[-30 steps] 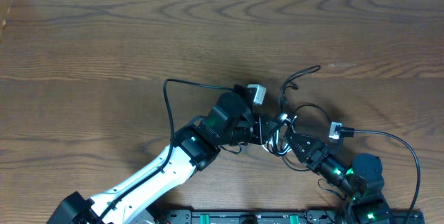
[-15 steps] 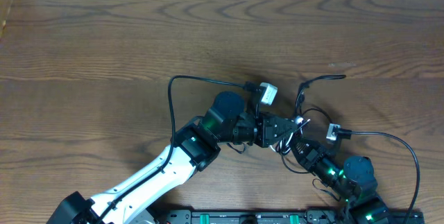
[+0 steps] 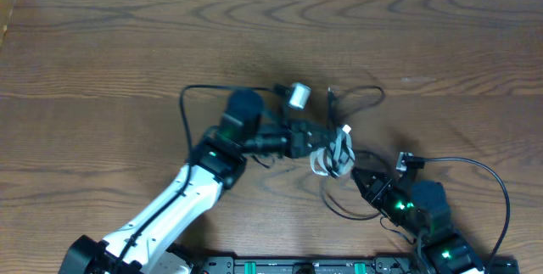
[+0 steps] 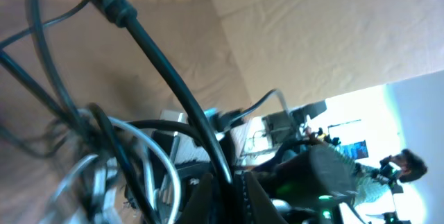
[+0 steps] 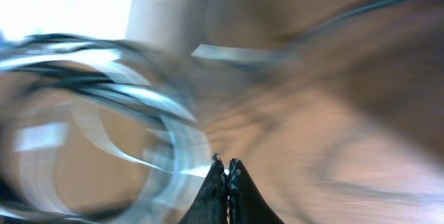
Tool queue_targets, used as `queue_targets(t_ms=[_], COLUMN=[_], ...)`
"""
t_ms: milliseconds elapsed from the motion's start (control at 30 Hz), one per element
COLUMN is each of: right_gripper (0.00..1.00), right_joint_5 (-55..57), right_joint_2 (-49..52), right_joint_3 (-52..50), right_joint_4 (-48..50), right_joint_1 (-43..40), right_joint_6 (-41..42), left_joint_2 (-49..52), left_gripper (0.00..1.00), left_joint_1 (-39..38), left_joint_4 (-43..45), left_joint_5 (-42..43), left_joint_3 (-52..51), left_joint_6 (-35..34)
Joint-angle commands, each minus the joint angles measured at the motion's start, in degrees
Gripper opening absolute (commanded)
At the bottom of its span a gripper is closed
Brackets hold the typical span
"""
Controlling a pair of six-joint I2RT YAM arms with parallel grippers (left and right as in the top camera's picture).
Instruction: Untangle cables
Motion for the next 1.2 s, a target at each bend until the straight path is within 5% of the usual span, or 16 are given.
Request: queue_targets(t_ms=[0,567,967,1167], right_gripper=[0.01,0.01,0.01,0.01], right_joint_5=[2.6,7.2,7.6,8.5], right_joint_2=[2.7,6.9,6.9,6.9], right_joint_3=[-0.8,-0.8,-0.8,-0.8], right_joint_4=[-0.4,-1.1,-1.2,-1.1], right_joint_1=[0.2,0.2,0.2,0.2], right_joint_6=[-1.1,-1.1,-1.1,-1.2], left_joint_2=[-0.9,-0.9,-0.9,-0.9], left_gripper=[0.08,0.08,0.08,0.08], left_joint_1=[4.3,8.5,8.5,8.5], left_joint_4=[0.7,-2.8,-30.2,-35.0], left_joint_5=[7.1,7.9,-22.1,-29.2], left_joint_3=[0.9,0.8,0.8,0.8], left_joint_6=[0.4,3.4,5.5,5.5])
